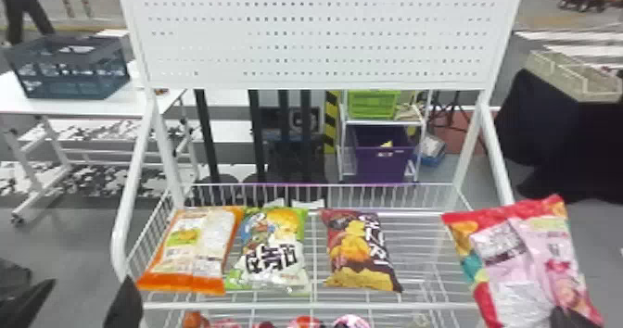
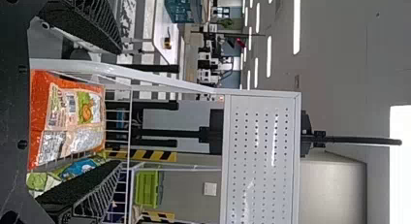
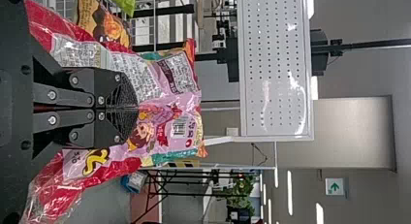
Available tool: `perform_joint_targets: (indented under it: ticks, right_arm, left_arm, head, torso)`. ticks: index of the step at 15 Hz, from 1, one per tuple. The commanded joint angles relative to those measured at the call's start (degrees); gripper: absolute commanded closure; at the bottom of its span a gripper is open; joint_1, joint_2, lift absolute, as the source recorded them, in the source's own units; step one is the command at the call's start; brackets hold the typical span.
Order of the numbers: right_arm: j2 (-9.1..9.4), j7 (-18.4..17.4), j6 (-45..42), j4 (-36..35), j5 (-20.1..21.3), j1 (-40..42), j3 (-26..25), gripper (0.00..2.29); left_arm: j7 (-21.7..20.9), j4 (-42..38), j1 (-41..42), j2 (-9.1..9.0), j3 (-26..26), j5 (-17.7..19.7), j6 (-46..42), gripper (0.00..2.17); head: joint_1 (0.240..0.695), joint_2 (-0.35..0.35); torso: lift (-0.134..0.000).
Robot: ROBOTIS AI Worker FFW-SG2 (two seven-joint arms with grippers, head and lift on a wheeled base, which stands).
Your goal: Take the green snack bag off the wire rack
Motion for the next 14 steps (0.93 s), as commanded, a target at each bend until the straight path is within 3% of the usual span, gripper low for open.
perform_joint_targets:
  ticks: [1,12,14]
  right_arm:
    - [-0.01,0.0,0.0,0.0,0.0,0.0,0.0,2.25]
    - [-0.01,0.0,0.0,0.1,0.1,-0.1,0.0,2.25]
    - [-0.01,0.0,0.0,0.2,0.2,-0.2,0.1,2.25]
  left_arm:
    - [0.0,0.0,0.0,0.0,0.0,0.0,0.0,0.08]
    - [-0.4,1.7,-2.4,0.27,-1.6,0.7,0.3,0.08]
    - [1.1,4.3,-8.5,2.99,-8.0,-0.3,4.9,0.08]
  head:
    - [0.499,0.0]
    - [0.499,0.0]
    - [0.499,0.0]
  torso:
    - [0.0]
    - [0.0]
    - [0.0]
